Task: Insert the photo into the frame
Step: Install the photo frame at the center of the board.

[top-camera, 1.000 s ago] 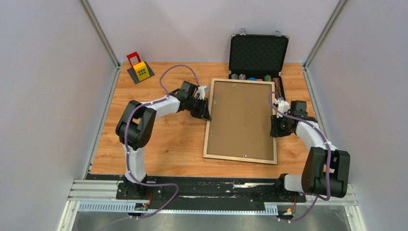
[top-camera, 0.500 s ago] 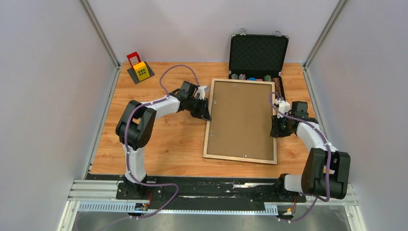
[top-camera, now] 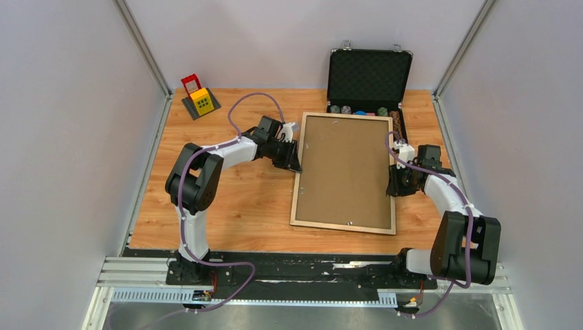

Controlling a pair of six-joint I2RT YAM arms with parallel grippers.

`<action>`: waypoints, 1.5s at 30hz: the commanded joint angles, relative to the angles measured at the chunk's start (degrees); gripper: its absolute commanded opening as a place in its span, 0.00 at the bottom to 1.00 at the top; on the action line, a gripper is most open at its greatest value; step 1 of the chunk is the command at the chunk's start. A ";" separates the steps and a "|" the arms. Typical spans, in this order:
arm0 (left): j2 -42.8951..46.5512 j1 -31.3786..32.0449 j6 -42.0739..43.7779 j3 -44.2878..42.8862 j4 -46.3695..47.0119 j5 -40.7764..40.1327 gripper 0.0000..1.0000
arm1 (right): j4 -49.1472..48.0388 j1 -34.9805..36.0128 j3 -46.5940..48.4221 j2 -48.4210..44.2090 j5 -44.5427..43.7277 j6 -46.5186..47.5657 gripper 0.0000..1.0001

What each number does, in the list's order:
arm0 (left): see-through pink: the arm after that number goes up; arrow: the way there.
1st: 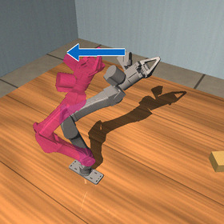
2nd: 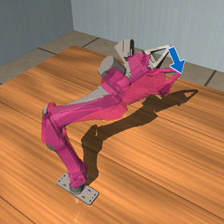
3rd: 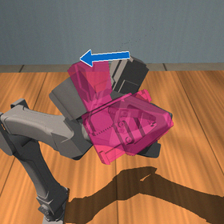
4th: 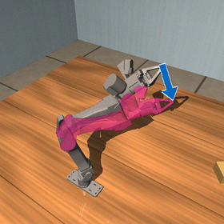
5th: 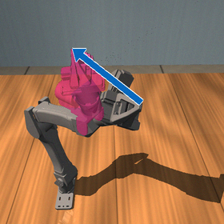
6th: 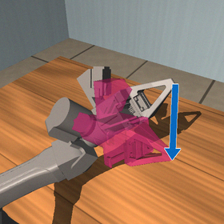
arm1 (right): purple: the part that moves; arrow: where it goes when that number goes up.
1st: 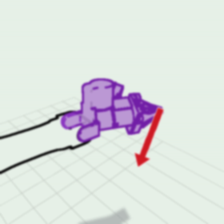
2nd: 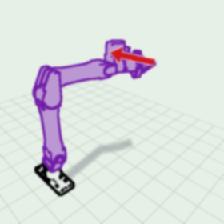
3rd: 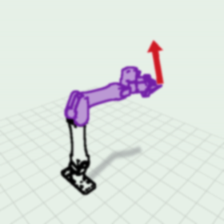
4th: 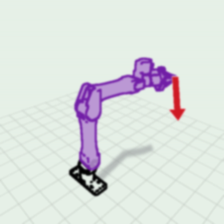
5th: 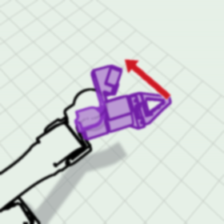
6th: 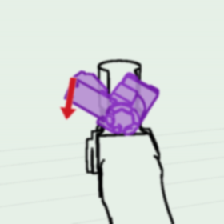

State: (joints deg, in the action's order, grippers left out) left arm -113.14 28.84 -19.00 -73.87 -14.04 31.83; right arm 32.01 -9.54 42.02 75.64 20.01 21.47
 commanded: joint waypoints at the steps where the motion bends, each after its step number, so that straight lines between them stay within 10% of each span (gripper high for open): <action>1: 2.07 0.60 0.72 -0.83 -0.62 1.86 0.00 | -1.69 -0.43 -0.05 -1.17 0.29 3.78 0.24; 13: 1.96 0.50 0.66 -0.89 -0.63 2.02 0.00 | -1.64 -0.57 1.82 -0.43 0.18 4.20 0.25; 24: 1.96 0.50 0.67 -0.80 -0.59 1.93 0.00 | -1.64 -1.19 6.23 2.15 0.70 -4.37 0.53; 45: 2.25 0.51 0.71 -0.98 -0.81 1.91 0.00 | -1.38 -5.96 20.71 19.99 10.03 -16.75 0.47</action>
State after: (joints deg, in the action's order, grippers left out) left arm -113.14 28.82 -19.03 -73.87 -14.04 31.86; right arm 31.97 -14.13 58.74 93.49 26.50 6.76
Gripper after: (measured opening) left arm 0.345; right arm 0.480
